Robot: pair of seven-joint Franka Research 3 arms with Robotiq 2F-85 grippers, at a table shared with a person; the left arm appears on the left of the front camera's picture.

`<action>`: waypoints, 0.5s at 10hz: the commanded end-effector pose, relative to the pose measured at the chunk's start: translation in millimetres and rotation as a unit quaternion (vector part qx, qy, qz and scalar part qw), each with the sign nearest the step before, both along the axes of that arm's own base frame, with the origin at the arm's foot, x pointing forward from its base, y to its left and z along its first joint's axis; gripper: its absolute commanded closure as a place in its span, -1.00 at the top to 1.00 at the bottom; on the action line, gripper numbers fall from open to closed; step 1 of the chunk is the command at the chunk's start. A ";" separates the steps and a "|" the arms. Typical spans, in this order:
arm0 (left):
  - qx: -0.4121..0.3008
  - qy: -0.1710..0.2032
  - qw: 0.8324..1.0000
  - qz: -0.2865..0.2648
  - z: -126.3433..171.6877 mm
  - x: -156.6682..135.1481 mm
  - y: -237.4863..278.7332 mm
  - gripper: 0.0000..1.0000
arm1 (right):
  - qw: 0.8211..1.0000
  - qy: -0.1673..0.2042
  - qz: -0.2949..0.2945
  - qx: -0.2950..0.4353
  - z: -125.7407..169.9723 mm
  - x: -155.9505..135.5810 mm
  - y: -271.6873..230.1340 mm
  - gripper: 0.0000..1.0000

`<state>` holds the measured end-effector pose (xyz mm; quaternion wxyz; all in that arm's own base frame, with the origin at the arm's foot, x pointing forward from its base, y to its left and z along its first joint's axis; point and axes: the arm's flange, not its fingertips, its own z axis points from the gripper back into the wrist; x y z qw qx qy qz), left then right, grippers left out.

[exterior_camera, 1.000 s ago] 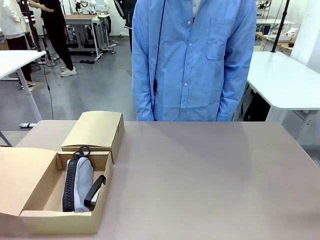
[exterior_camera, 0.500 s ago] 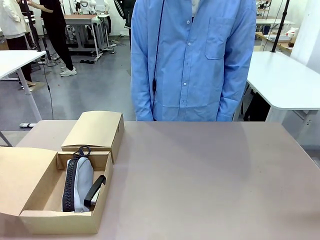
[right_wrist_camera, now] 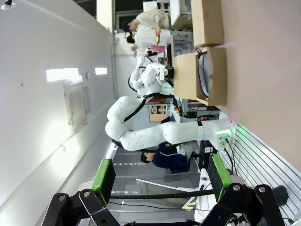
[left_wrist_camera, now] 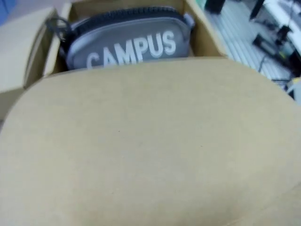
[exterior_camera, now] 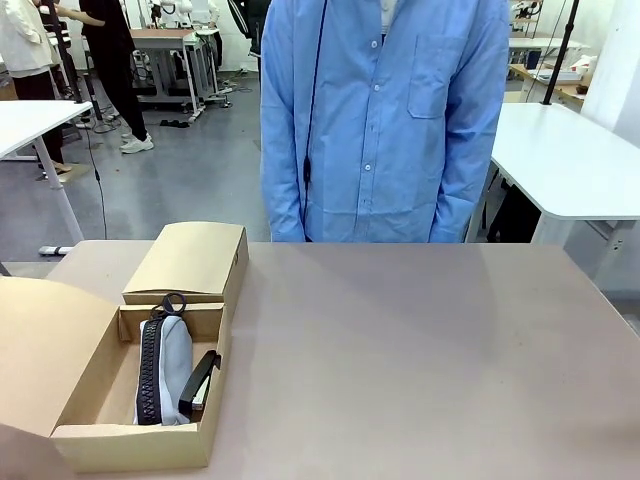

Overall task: Place items inside the box.
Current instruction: Close the lid of the Mailer Box closest to the robot.

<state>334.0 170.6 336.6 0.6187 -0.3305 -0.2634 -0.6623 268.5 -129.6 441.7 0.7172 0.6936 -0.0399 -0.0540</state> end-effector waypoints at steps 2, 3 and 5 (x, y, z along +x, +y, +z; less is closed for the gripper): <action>-0.060 -0.053 0.996 0.042 22.1 -4.9 -15.6 1.00 | 1.000 0.004 -0.003 0.011 6.3 0.9 0.1 1.00; -0.064 -0.065 0.993 0.072 30.1 -4.1 -24.6 1.00 | 1.000 0.004 -0.003 0.011 6.3 0.9 0.1 1.00; -0.116 -0.084 0.984 0.108 52.8 -2.3 -39.3 1.00 | 1.000 0.004 -0.003 0.011 6.3 0.9 0.1 1.00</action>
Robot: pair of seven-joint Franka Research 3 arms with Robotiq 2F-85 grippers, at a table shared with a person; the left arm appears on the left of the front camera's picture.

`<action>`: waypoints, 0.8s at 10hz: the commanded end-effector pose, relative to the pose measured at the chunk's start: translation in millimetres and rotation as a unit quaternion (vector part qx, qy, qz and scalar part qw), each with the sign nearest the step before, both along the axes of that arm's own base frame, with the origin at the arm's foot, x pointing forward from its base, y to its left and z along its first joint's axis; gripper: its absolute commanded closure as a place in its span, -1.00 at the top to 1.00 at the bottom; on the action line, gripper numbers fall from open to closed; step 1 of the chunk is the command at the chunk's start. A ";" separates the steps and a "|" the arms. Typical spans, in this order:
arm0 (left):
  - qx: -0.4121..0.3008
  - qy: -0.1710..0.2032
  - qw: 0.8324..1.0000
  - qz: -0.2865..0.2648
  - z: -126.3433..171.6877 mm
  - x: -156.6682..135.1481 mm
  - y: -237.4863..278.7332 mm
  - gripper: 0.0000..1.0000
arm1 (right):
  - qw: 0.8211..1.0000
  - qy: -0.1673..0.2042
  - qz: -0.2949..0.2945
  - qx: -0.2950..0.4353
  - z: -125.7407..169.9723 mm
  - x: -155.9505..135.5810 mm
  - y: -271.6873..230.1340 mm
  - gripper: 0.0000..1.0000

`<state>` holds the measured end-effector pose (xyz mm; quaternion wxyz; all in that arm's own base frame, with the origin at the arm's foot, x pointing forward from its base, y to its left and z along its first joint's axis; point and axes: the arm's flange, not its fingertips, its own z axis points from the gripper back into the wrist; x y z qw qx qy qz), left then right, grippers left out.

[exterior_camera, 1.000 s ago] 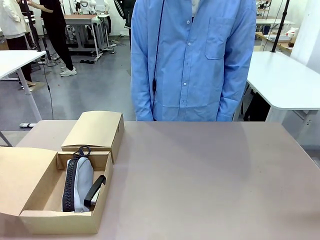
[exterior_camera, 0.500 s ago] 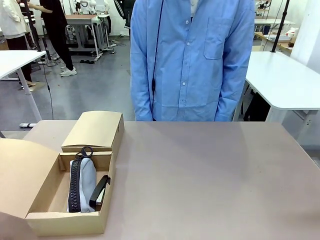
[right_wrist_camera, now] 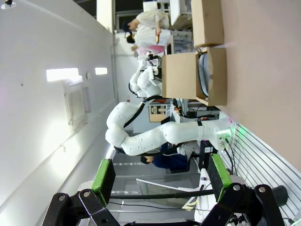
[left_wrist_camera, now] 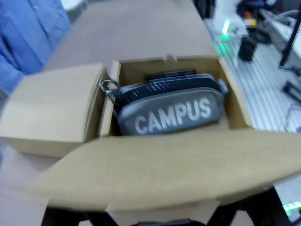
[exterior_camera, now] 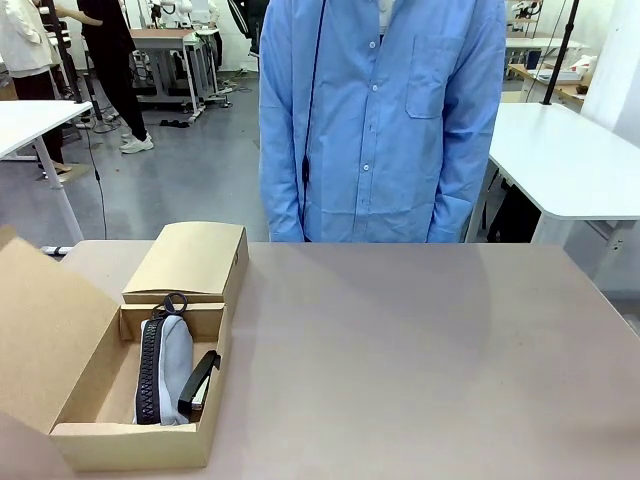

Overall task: Place items inside the box.
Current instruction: Close the lid of the Mailer Box closest to the robot.

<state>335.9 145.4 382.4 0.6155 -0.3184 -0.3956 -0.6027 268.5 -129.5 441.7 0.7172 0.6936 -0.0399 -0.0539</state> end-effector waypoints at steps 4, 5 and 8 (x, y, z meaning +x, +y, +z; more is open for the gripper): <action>-0.082 -0.048 0.995 -0.016 56.3 -28.6 -35.8 1.00 | 1.000 0.004 -0.003 0.011 6.3 0.9 0.1 1.00; -0.084 -0.054 0.995 -0.022 56.7 -32.7 -46.8 1.00 | 1.000 0.004 -0.003 0.011 6.3 0.9 0.1 1.00; -0.080 -0.018 0.996 -0.019 43.4 -33.1 -96.0 1.00 | 1.000 0.004 -0.003 0.011 6.3 0.9 0.1 1.00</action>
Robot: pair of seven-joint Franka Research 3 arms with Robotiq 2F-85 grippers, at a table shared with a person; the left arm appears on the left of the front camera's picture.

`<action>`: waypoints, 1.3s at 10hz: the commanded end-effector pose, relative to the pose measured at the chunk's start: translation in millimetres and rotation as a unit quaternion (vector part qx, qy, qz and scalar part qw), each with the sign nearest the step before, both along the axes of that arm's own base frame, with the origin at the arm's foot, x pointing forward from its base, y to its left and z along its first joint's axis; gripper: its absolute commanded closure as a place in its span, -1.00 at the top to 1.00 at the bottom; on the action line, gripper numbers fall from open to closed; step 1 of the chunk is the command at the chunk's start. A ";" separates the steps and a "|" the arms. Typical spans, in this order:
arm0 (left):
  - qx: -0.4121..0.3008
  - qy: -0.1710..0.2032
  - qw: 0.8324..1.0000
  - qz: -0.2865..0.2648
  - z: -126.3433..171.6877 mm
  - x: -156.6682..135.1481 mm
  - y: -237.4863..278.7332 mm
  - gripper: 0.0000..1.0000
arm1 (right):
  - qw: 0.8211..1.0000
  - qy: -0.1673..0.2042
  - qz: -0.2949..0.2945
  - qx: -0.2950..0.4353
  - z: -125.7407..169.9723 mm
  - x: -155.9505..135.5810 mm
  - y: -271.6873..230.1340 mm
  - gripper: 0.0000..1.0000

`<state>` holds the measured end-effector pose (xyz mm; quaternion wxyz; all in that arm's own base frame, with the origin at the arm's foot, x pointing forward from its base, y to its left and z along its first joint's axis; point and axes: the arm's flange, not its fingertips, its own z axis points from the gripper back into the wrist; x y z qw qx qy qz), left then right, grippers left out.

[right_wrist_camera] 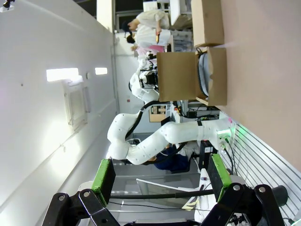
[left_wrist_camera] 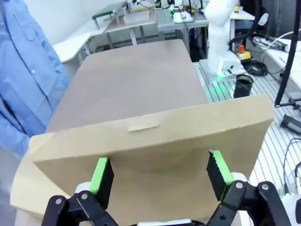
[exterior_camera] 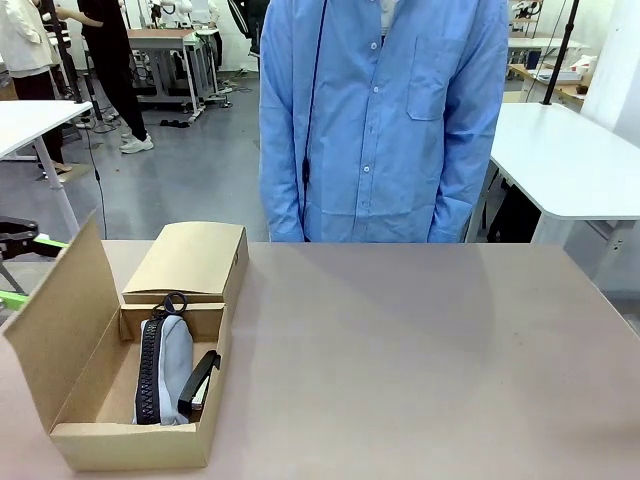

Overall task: Place items inside the box.
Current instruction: Close the lid of the Mailer Box closest to the robot.

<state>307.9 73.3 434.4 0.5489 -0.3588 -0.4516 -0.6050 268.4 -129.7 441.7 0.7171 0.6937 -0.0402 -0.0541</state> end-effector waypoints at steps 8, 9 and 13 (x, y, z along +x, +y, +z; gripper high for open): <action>0.107 0.053 0.991 0.062 -89.5 -27.3 -114.8 1.00 | 1.000 0.005 -0.002 0.011 6.3 1.0 0.3 1.00; 0.123 0.059 0.988 0.066 -104.8 -33.7 -123.2 1.00 | 1.000 0.005 -0.002 0.011 6.3 1.0 0.3 1.00; 0.116 0.062 0.990 0.046 -54.8 66.3 -86.5 1.00 | 1.000 0.005 -0.002 0.011 6.3 1.0 0.3 1.00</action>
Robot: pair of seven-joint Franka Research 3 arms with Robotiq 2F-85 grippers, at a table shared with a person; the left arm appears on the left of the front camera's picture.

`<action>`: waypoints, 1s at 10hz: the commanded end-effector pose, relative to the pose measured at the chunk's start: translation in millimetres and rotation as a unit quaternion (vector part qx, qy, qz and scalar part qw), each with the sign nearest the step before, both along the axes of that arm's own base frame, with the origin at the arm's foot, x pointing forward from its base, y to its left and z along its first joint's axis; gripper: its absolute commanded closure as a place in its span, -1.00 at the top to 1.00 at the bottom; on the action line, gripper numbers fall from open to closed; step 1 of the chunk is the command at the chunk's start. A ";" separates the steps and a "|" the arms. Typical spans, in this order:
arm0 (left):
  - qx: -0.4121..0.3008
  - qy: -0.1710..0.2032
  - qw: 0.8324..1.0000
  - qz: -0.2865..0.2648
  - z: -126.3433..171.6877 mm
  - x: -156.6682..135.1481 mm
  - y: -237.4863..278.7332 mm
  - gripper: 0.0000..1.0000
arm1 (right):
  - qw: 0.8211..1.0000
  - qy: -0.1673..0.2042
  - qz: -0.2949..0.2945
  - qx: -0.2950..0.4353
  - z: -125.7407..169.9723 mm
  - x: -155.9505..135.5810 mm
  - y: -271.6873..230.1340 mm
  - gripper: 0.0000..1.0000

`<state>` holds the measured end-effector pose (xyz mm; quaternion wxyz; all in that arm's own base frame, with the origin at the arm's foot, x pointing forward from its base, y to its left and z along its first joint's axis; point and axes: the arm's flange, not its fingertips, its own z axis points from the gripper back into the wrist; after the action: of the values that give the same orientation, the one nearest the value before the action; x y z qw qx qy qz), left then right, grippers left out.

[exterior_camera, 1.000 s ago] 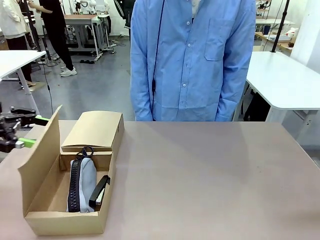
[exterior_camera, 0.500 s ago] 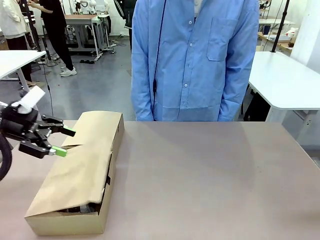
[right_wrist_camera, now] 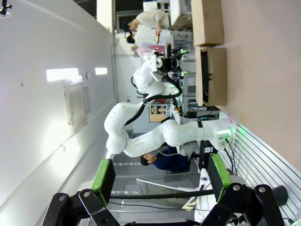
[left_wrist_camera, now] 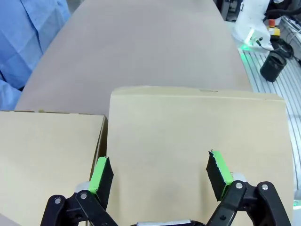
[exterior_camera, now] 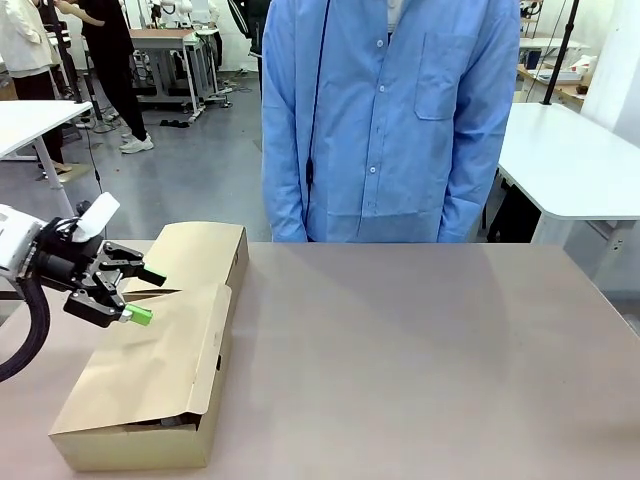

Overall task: Place items inside the box.
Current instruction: Close the lid of the Mailer Box closest to the robot.

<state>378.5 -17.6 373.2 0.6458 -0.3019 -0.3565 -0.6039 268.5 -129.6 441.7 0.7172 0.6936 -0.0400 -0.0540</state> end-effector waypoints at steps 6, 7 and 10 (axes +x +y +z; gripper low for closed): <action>-0.115 -0.006 0.993 -0.033 -41.9 -27.4 -30.9 1.00 | 1.000 0.004 -0.002 0.011 6.3 1.0 0.2 1.00; -0.103 -0.002 0.993 -0.051 -48.2 -36.8 -34.7 1.00 | 1.000 0.004 -0.002 0.011 6.3 1.0 0.2 1.00; -0.069 -0.027 0.991 -0.112 -64.3 -59.6 -41.4 1.00 | 1.000 0.004 -0.002 0.011 6.3 1.0 0.2 1.00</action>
<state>374.8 -53.8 319.9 0.5605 -0.3783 -0.3816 -0.6302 268.5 -129.6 441.7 0.7172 0.6936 -0.0400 -0.0540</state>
